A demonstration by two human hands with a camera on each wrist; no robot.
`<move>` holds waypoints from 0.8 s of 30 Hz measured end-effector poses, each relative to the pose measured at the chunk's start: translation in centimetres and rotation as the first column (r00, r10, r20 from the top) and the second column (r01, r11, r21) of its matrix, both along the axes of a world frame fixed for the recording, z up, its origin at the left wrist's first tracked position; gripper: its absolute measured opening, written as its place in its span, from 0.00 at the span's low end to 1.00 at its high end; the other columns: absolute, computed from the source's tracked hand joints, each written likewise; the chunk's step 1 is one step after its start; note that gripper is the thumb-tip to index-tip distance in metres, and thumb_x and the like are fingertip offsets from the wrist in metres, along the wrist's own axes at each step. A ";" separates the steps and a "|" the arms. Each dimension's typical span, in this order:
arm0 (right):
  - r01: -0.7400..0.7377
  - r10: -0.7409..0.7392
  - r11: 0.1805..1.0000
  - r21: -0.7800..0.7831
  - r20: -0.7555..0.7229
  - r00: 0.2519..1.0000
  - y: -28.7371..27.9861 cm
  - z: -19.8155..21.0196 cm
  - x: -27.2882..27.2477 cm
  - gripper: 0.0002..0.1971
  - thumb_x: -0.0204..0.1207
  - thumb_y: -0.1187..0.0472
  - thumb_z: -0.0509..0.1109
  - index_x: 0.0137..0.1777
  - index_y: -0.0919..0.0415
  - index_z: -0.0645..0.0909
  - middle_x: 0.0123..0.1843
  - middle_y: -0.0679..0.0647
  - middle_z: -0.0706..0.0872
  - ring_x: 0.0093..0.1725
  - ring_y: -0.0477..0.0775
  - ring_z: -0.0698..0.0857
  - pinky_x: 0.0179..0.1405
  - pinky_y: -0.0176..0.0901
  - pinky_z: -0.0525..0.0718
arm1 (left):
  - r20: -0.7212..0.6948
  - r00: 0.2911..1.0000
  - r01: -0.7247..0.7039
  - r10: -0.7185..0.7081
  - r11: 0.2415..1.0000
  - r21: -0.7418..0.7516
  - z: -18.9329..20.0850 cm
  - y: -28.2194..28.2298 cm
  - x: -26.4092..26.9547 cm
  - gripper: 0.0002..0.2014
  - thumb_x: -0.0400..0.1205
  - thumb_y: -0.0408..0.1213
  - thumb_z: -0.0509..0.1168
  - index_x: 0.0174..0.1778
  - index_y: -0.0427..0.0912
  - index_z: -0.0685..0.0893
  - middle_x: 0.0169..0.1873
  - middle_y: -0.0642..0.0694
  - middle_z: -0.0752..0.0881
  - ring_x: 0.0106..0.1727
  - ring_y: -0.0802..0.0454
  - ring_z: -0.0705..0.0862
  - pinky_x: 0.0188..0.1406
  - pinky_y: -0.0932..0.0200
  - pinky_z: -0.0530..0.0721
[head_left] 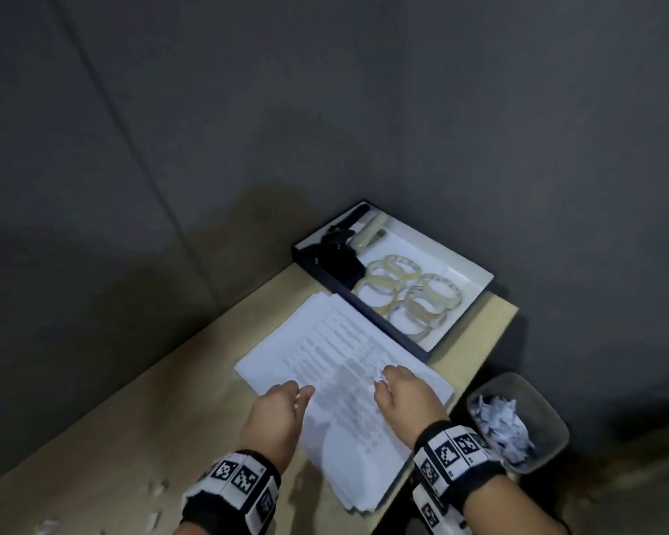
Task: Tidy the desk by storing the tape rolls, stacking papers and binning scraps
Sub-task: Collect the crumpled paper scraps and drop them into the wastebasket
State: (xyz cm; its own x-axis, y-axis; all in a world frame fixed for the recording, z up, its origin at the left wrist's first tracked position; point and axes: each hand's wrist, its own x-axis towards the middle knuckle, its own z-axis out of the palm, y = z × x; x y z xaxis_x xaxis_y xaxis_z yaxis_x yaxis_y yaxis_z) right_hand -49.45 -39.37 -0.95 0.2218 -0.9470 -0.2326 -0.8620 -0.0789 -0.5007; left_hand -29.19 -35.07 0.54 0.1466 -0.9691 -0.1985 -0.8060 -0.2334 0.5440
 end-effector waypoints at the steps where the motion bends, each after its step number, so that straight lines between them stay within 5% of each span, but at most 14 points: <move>1: 0.042 -0.042 0.999 -0.003 0.007 0.999 -0.4 -0.1 -1.5 0.14 0.85 0.53 0.53 0.52 0.62 0.77 0.52 0.57 0.81 0.49 0.60 0.82 0.46 0.47 0.76 | -0.008 0.999 0.033 -0.033 0.999 -0.001 0.2 -1.1 -1.6 0.21 0.87 0.50 0.52 0.29 0.45 0.62 0.26 0.50 0.70 0.27 0.56 0.68 0.26 0.61 0.64; 6: 0.220 -0.220 0.975 0.002 0.004 0.975 -1.7 -0.8 -9.5 0.13 0.83 0.56 0.57 0.53 0.64 0.77 0.54 0.62 0.82 0.51 0.65 0.83 0.46 0.49 0.76 | -0.037 0.974 0.224 -0.224 0.975 0.000 0.5 -5.9 -10.2 0.21 0.87 0.50 0.52 0.29 0.46 0.62 0.27 0.50 0.70 0.29 0.55 0.70 0.31 0.58 0.64; 14: 0.508 -0.507 0.855 0.107 -0.042 0.861 -2.9 -4.0 -21.2 0.17 0.85 0.54 0.53 0.62 0.63 0.78 0.60 0.61 0.84 0.62 0.61 0.81 0.58 0.45 0.74 | -0.080 0.875 0.481 -0.478 0.877 0.013 -1.0 -10.6 -22.8 0.20 0.86 0.49 0.56 0.29 0.49 0.62 0.32 0.49 0.72 0.41 0.42 0.80 0.35 0.59 0.65; 19: 0.574 -0.570 0.785 0.232 -0.091 0.816 -4.7 -6.6 -26.9 0.20 0.86 0.53 0.50 0.62 0.63 0.78 0.58 0.62 0.85 0.59 0.61 0.83 0.55 0.45 0.76 | -0.076 0.843 0.536 -0.532 0.842 0.053 -3.8 -12.4 -29.2 0.15 0.83 0.50 0.60 0.41 0.42 0.77 0.44 0.43 0.83 0.47 0.45 0.83 0.47 0.55 0.78; 24: 0.593 -0.579 0.735 0.328 -0.151 0.801 -7.0 -9.1 -30.5 0.20 0.85 0.54 0.50 0.64 0.64 0.79 0.61 0.62 0.85 0.61 0.60 0.82 0.60 0.45 0.78 | -0.052 0.795 0.606 -0.604 0.788 0.113 -6.5 -13.7 -34.0 0.14 0.84 0.49 0.60 0.45 0.40 0.79 0.48 0.41 0.82 0.50 0.43 0.83 0.47 0.56 0.76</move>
